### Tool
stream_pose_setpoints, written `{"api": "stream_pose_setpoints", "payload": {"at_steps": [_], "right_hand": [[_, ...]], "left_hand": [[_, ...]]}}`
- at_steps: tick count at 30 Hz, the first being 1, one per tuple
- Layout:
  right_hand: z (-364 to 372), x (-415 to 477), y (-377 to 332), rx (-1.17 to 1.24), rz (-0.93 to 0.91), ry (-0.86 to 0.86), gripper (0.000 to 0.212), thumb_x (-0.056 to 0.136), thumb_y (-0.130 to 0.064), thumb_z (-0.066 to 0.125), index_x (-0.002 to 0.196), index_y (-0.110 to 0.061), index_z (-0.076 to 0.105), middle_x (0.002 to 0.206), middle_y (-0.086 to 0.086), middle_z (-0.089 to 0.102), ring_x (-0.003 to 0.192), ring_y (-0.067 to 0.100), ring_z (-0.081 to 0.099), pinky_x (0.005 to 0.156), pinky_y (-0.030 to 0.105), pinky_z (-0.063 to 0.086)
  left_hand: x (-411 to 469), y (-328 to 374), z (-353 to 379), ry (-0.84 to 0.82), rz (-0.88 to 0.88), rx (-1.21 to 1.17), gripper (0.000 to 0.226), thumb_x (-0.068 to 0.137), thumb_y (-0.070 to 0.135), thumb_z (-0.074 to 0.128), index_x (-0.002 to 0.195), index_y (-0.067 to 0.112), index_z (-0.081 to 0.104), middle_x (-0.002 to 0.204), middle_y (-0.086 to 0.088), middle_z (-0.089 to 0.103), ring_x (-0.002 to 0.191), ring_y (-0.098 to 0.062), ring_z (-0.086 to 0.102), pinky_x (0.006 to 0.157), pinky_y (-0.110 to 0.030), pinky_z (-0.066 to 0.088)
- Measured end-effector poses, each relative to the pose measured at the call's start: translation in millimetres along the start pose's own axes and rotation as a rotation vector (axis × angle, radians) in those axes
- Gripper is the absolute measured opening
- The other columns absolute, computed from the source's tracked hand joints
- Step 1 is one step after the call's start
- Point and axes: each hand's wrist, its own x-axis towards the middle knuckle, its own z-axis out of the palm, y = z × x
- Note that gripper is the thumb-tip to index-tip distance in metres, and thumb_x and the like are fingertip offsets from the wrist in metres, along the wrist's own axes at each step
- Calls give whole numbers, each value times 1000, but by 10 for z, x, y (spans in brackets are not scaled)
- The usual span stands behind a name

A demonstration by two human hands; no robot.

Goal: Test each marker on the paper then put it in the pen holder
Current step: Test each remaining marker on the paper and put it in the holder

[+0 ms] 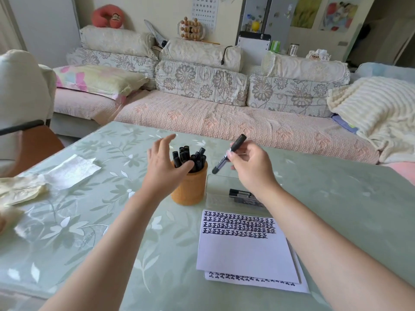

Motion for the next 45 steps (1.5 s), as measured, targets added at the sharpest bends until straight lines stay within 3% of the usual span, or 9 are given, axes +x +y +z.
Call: {"api": "stream_pose_setpoints", "payload": {"at_steps": [9, 15, 19, 24, 31, 34, 38, 42, 45], "right_hand": [[393, 300, 141, 21, 38, -75, 12, 84, -13, 74, 89, -21, 68, 85, -3, 71, 84, 20, 72, 76, 46, 61], [611, 341, 209, -275, 13, -206, 10, 82, -17, 72, 87, -26, 69, 89, -9, 71, 83, 10, 65, 73, 22, 48], [708, 338, 320, -290, 62, -197, 29, 86, -18, 63, 113, -26, 56, 117, -1, 56, 98, 15, 60, 83, 25, 43], [739, 357, 298, -111, 103, -386, 52, 92, -11, 41, 139, -32, 46, 130, -12, 57, 125, 8, 50, 109, 30, 37], [746, 332, 292, -94, 17, -362, 42, 104, -45, 33, 135, -29, 57, 138, -11, 57, 129, 6, 48, 111, 28, 35], [787, 350, 274, -60, 67, -311, 37, 104, -36, 41, 132, -22, 61, 136, -4, 59, 127, 10, 51, 111, 29, 37], [805, 376, 218, 123, 194, -304, 32, 103, -22, 44, 130, -19, 63, 130, -7, 59, 123, 6, 53, 106, 23, 38], [753, 375, 253, -34, 323, -413, 51, 104, -48, 32, 124, -13, 63, 125, 0, 62, 118, 14, 54, 109, 33, 36], [632, 366, 297, 33, 261, -456, 50, 104, -48, 26, 132, -23, 59, 132, -5, 60, 124, 12, 53, 106, 28, 37]], "left_hand": [[195, -280, 114, -364, -247, -192, 97, 61, 37, 67, 143, 49, 17, 139, -1, 44, 128, -21, 43, 108, -42, 36], [238, -250, 123, -318, -166, -283, 79, 62, 21, 61, 135, 44, 37, 114, 9, 58, 98, -15, 60, 86, -29, 48], [212, -228, 121, -269, -93, -277, 71, 76, 6, 67, 135, 37, 42, 109, 18, 52, 90, -5, 59, 73, -11, 45], [169, -230, 134, -215, -12, -254, 67, 82, 16, 70, 137, 37, 38, 113, 13, 56, 99, -8, 62, 86, -23, 49], [166, -231, 144, -104, 6, -170, 69, 75, 34, 78, 130, 36, 37, 124, 13, 52, 116, -6, 51, 96, -32, 46], [149, -182, 134, -131, 33, -80, 79, 76, 40, 77, 138, 40, 28, 125, 18, 50, 108, -2, 50, 81, -18, 39], [212, -138, 174, -193, 113, -87, 84, 74, 38, 78, 143, 42, 31, 129, 22, 47, 109, 5, 48, 86, -9, 37], [300, -178, 221, -83, 142, 23, 61, 72, 40, 77, 128, 26, 56, 119, 16, 50, 102, 2, 51, 94, -27, 47], [309, -115, 197, -46, 213, 171, 61, 74, 54, 70, 127, 30, 52, 122, 13, 45, 108, -6, 49, 89, -30, 47]]}}
